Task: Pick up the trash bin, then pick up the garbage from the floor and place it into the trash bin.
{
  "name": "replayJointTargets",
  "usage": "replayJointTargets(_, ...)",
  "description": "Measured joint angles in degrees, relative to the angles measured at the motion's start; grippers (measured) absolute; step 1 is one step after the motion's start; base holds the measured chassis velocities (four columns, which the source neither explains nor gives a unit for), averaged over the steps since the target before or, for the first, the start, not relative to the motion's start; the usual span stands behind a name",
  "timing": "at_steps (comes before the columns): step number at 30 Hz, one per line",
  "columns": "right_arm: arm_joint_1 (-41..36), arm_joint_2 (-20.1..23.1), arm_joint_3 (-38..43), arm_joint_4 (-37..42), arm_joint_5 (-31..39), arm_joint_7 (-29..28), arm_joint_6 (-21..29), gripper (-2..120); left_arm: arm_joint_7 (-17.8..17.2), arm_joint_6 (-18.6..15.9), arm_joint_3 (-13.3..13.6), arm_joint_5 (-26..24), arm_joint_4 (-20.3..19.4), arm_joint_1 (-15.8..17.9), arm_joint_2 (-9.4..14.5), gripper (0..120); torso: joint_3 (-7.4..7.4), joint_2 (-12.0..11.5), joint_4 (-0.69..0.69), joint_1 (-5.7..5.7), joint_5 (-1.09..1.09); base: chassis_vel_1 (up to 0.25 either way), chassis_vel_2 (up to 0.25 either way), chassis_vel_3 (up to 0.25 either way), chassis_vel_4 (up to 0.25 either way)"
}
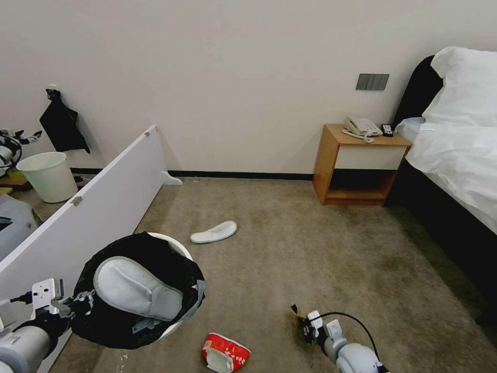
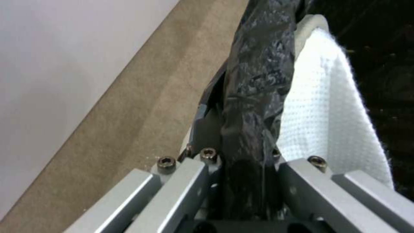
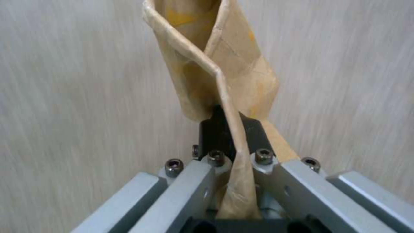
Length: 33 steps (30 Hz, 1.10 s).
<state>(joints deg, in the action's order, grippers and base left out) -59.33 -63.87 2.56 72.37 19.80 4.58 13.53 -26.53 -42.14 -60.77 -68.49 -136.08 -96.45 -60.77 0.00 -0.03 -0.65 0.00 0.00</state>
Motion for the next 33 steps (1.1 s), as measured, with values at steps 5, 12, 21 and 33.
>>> replayJointTargets(5, 2.7, 1.4, 2.1, 10.0, 2.1, 4.1, -6.5, 0, -0.1, 0.0, 1.4, 0.9, -0.1, -0.2, -0.3, 3, 0.00, 0.0, 0.01, 0.00, 0.00, 0.000, 0.000, 0.000, 0.000)
replayJointTargets(12, 9.1, 2.6, -0.2, 18.7, 12.3, 12.2, -13.9, 0, -0.7, 0.0, 2.1, 1.2, -0.3, -0.1, -0.3, 3, 0.00, 0.0, 0.00, 0.00, -0.01, 0.000, 0.000, 0.000, 0.000)
replayJointTargets(21, 22.6, 0.7, -7.7, 27.4, 28.8, 19.0, -18.8, 0, -1.0, 0.0, 3.0, 1.7, -0.3, -0.2, -0.3, 3, 0.00, 0.0, 0.01, 0.00, -0.02, 0.000, 0.000, 0.000, 0.000)
replayJointTargets(33, 31.4, -4.3, -18.3, 31.0, 38.1, 22.6, -20.0, 0, -2.3, 0.0, 4.7, 1.8, 0.3, -0.9, 2.0, 3, 0.00, 0.0, 0.01, 0.00, -0.02, 0.000, 0.000, 0.000, 0.000)
